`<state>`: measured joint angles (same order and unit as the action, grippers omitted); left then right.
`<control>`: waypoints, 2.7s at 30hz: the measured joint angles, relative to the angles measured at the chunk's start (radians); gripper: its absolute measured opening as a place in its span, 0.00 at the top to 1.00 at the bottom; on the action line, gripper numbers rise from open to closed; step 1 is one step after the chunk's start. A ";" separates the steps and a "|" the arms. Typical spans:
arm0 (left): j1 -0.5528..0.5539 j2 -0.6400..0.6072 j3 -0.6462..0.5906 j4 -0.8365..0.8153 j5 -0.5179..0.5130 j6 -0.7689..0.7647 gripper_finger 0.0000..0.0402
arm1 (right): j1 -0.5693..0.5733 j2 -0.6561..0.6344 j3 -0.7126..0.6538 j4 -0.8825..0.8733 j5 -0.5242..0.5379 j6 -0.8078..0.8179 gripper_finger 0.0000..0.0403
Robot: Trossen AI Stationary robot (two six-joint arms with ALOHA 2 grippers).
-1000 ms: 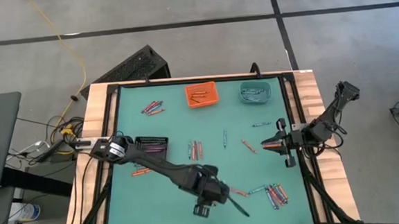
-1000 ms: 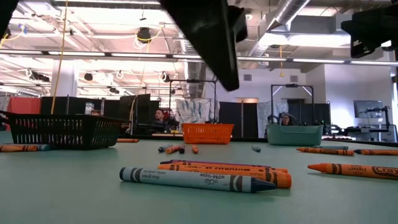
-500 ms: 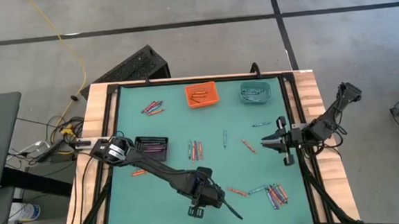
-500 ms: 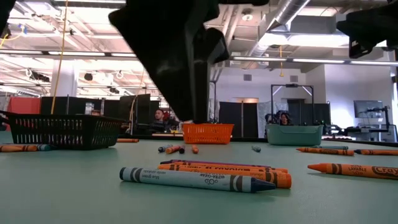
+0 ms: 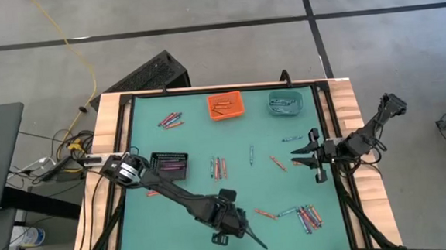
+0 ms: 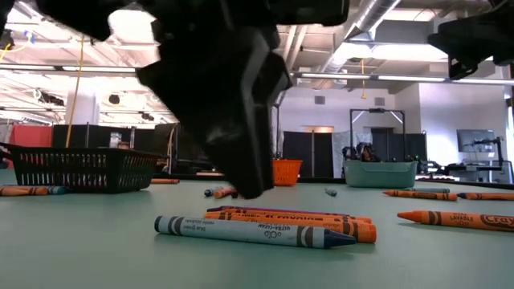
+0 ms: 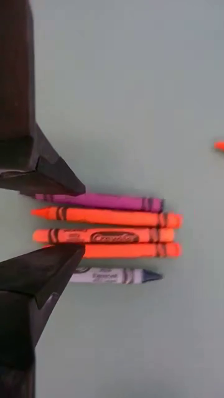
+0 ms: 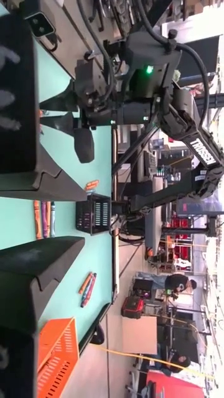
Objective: Sort crayons
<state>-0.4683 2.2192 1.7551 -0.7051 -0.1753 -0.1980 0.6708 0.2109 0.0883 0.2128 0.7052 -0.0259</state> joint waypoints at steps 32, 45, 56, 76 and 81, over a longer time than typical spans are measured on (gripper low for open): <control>-0.017 0.000 -0.055 0.071 -0.013 -0.031 0.84 | 0.000 0.000 0.000 -0.019 -0.001 0.000 0.74; -0.013 0.000 -0.055 0.063 -0.099 -0.002 0.84 | 0.000 0.000 0.000 -0.018 -0.001 0.000 0.74; -0.013 0.000 -0.055 0.024 -0.067 0.019 0.84 | 0.000 0.000 0.000 -0.019 -0.001 0.000 0.74; 0.023 -0.012 -0.182 -0.004 0.022 -0.070 0.85 | 0.000 0.000 0.000 -0.018 -0.002 0.000 0.74; 0.025 -0.011 -0.184 0.003 0.027 -0.063 0.93 | 0.001 0.000 0.000 -0.018 -0.001 0.000 0.74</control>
<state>-0.4435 2.2086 1.5715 -0.7023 -0.1484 -0.2609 0.6714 0.2111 0.0883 0.1944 0.7038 -0.0258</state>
